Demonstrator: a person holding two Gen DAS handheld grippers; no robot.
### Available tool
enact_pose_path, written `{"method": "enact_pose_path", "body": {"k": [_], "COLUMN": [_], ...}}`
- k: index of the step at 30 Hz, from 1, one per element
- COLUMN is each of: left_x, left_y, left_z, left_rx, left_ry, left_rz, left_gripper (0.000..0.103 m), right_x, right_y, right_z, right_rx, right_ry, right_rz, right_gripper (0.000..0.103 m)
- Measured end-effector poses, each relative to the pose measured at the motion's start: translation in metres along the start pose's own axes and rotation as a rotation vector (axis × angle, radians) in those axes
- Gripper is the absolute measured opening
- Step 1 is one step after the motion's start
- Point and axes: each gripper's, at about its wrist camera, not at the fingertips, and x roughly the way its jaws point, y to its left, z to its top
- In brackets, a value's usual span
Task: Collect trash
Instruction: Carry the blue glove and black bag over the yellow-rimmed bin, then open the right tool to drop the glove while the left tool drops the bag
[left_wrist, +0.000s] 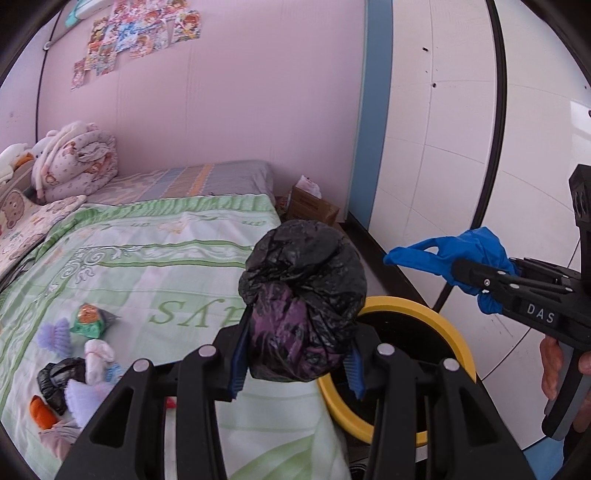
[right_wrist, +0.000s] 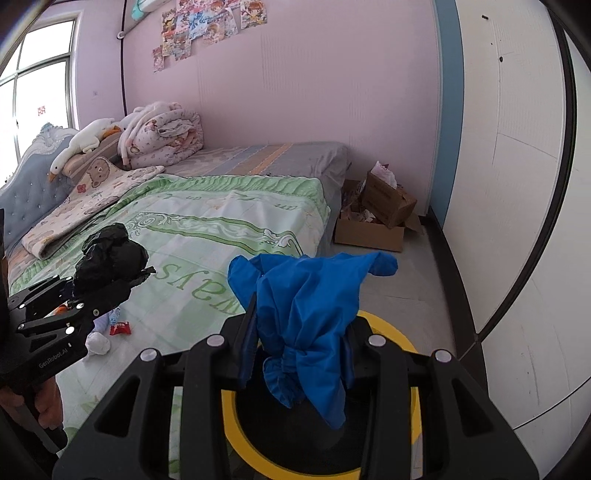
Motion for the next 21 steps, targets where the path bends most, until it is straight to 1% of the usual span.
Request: {"method": "enact_pose_path", "body": {"k": [4, 10, 14, 21], "left_x": [0.022, 0.054, 0.075, 0.095], "left_y": [-0.018, -0.040, -0.044, -0.052], "left_z": [-0.003, -0.009, -0.016, -0.029], "left_rx": [0.008, 0.013, 0.009, 0.009], "left_ry": [0.029, 0.077, 0.116, 0.167], "left_rz": [-0.034, -0.063, -0.072, -0.093], "left_gripper": [0.040, 0.040, 0.040, 0.040], "right_x": [0.011, 0.027, 0.041, 0.065], "right_y": [-0.018, -0.038, -0.046, -0.055], "right_z": [-0.010, -0.027, -0.036, -0.051], "right_rx": [0.021, 0.042, 0.056, 0.100], "right_ry": [0.030, 0.072, 0.099, 0.151], "right_rz": [-0.027, -0.046, -0.053, -0.064], "right_gripper": [0.035, 0.035, 0.035, 0.036]}}
